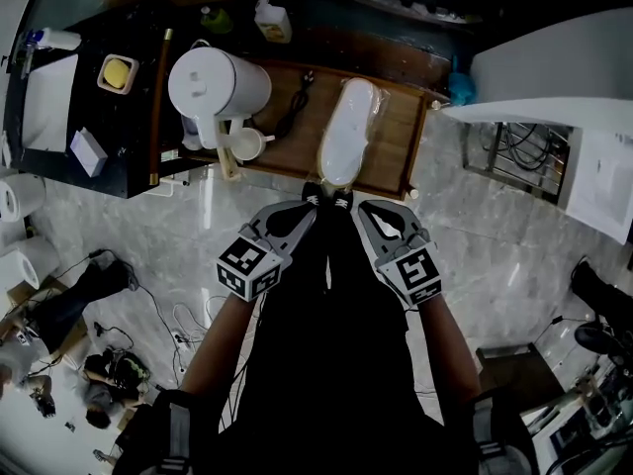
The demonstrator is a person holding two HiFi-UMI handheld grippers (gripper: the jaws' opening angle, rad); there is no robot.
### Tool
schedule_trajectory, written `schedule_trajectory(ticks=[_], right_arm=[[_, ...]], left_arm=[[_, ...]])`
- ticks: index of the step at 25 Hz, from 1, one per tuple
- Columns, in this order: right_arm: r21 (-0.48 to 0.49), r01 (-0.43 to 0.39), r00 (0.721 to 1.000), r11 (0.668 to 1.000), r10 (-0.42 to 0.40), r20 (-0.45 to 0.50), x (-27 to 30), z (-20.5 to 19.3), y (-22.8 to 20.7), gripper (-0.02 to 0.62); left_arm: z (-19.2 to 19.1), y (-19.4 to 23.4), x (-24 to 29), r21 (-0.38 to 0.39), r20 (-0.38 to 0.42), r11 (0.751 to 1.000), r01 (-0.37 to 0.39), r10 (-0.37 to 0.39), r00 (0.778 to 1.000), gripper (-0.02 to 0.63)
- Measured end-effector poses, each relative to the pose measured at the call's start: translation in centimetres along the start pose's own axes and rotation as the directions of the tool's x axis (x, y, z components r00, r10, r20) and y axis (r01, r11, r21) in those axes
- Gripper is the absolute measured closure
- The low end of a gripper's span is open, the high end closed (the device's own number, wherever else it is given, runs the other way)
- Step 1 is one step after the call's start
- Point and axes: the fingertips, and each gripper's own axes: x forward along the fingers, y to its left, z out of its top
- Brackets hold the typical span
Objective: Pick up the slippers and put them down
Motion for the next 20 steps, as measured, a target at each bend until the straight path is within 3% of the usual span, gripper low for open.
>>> schedule_trajectory(ticks=[5, 20], right_arm=[[0.085, -0.012, 1.000, 0.996, 0.010, 0.019, 0.9, -0.7, -0.2, 0.583], [0.151, -0.012, 0.999, 0.988, 0.018, -0.037, 4.2, -4.1, -1.8, 0.571]], left_arm=[[-0.9, 0.8, 0.9, -0.023, -0.020, 0.999, 0.022, -0.022, 1.000, 0.591], [-2.8, 4.1, 3.9, -0.037, -0.084, 0.999, 0.035, -0.038, 0.996, 0.591]])
